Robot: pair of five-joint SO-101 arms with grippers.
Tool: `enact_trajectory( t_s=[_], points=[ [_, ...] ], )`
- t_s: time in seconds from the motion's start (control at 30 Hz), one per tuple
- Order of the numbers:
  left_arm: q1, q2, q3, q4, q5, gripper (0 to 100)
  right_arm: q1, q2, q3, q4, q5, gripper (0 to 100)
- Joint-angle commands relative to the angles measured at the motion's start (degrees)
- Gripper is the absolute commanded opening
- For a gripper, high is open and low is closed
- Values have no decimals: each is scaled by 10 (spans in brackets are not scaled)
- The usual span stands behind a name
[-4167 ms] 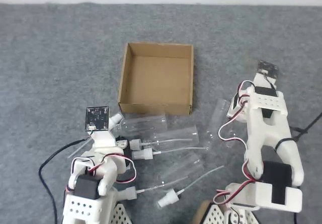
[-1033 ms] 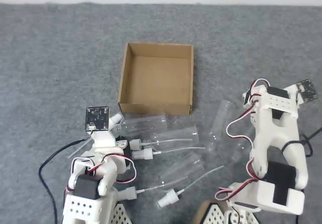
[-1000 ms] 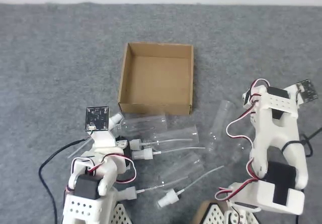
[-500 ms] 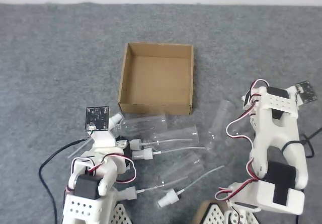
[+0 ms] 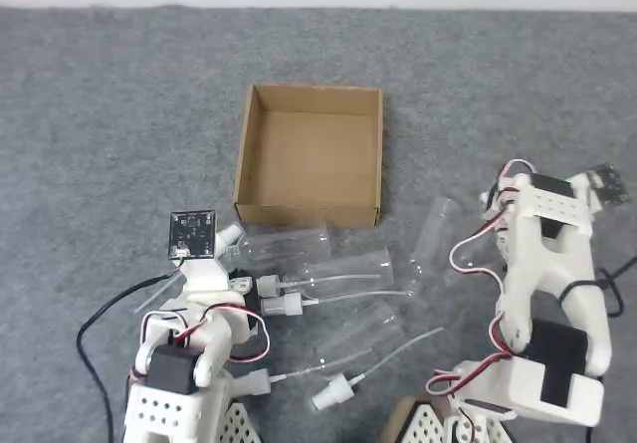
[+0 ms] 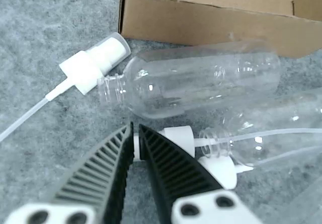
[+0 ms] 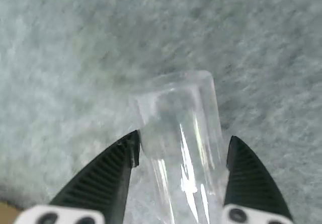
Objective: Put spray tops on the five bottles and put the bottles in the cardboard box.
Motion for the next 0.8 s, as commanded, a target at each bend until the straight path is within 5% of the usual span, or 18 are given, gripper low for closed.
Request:
enact_trajectory(
  t_s=[0.0,0.47,0.77],
  points=[
    [-2,-9,-7,-4,-4,12,30,-14,-9,0,-40,214],
    [-2,-9,-7,-4,-4,12,105,-14,-9,-34,-149,216],
    [-2,-9,-7,-4,-4,12,93,-14,-8,-32,-97,217]
  ],
)
